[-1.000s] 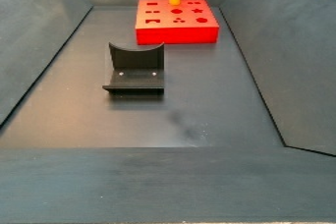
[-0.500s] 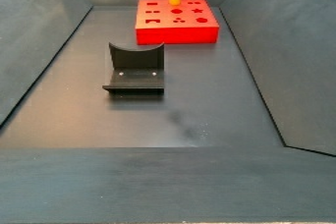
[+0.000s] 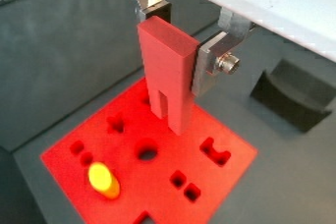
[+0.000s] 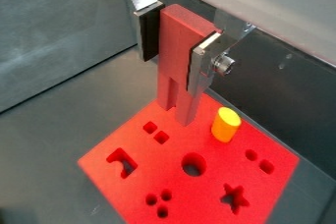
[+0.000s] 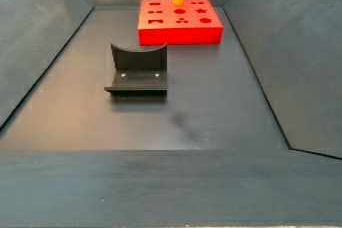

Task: Pick up the double-square object. Move up. Rotate the double-square object. Place the double-square object on the fixture. Regrasp the double-square object. Move to above the board. Insert the double-square object.
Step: Insert the double-square object.

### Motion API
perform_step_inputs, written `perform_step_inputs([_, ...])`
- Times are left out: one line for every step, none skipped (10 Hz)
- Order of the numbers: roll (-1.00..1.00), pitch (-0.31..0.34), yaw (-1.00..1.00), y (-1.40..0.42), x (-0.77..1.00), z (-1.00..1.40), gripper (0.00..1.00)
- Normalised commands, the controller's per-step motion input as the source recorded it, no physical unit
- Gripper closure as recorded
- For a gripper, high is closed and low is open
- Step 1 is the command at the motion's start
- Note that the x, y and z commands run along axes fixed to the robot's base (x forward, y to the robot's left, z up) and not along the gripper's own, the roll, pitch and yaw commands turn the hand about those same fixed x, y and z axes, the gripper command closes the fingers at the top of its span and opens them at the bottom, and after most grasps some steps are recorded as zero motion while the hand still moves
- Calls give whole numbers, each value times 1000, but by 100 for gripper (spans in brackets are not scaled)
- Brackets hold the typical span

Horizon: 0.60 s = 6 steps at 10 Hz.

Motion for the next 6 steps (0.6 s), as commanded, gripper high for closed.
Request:
perform_step_inputs([0, -120, 0, -286, 923, -520, 100])
perform_step_inputs([-6, -104, 6, -206, 960, -491, 100])
perform_step_inputs([-46, -91, 40, -86, 969, -494, 100])
perform_step_inputs([-101, -61, 100, 0, 986, -489, 100])
perform_step_inputs([-90, -51, 143, 54, 934, -520, 100])
perform_step_inputs([47, -26, 146, -23, 674, -729, 100])
